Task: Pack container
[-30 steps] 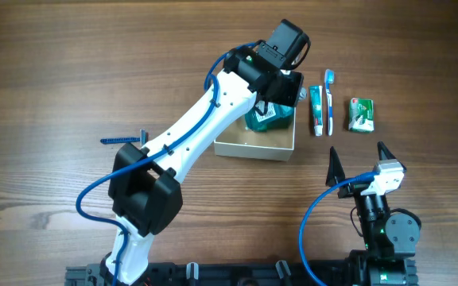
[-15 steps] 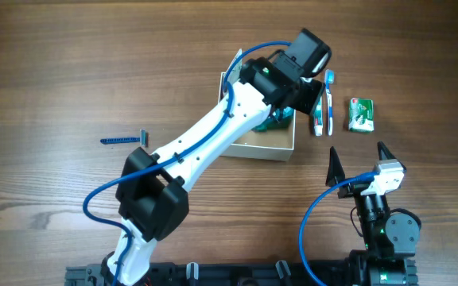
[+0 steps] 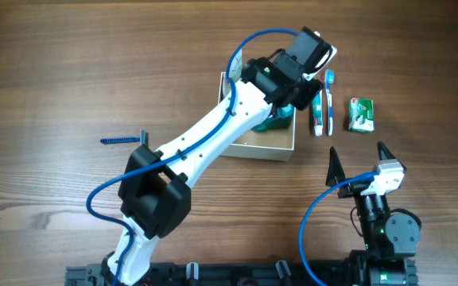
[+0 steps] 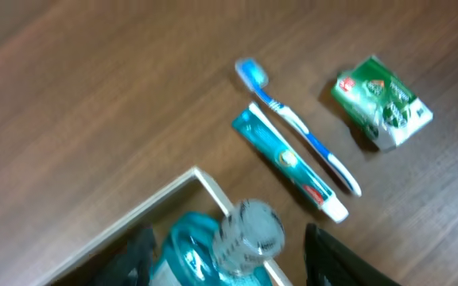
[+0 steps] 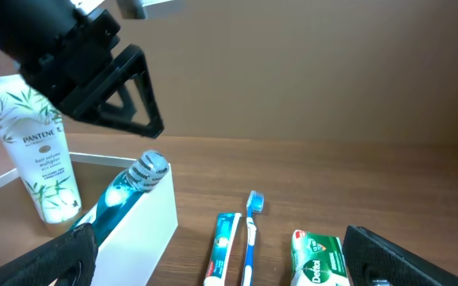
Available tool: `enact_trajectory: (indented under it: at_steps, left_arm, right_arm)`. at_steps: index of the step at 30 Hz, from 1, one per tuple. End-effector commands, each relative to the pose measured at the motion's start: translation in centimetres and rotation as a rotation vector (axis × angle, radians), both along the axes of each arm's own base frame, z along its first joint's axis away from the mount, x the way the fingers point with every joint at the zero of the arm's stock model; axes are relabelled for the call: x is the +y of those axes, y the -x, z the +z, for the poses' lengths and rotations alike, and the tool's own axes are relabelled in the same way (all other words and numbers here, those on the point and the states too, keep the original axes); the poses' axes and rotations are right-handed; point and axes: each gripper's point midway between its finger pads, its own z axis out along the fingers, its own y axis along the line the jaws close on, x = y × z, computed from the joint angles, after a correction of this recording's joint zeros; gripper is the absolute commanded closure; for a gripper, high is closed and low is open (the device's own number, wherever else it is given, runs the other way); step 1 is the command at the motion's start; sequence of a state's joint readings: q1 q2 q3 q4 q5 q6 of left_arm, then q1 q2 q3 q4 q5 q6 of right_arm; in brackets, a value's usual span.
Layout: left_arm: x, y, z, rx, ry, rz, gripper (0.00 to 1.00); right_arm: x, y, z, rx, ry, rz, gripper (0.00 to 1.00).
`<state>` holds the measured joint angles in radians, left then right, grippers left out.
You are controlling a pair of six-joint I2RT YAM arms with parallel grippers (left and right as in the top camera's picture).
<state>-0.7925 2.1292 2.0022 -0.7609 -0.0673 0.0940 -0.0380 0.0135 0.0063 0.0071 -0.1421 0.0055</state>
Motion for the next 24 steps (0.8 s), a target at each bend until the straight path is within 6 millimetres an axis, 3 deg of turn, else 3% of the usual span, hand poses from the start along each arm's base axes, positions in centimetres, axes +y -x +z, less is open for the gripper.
enact_trajectory:
  at_steps: [1,7,14,24]
  left_arm:
    - [-0.4,-1.0,-0.7,-0.053,-0.051,-0.071,0.4]
    - [-0.3,-0.9,-2.9,-0.02,-0.088,-0.079,0.42]
    - [-1.1,-0.5,-3.0,0.003,-0.056,-0.109,0.44]
    - [-0.6,0.0,-3.6,0.031,-0.081,-0.108,0.43]
  right_arm:
    - [0.3,0.1,0.2,-0.009,0.003,0.015,0.0]
    - [0.3,0.1,0.2,-0.009,0.003,0.015,0.0]
    - [0.3,0.1,0.2,-0.009,0.003,0.015,0.0]
    - [0.3,0.1,0.2,-0.009,0.003,0.015,0.0]
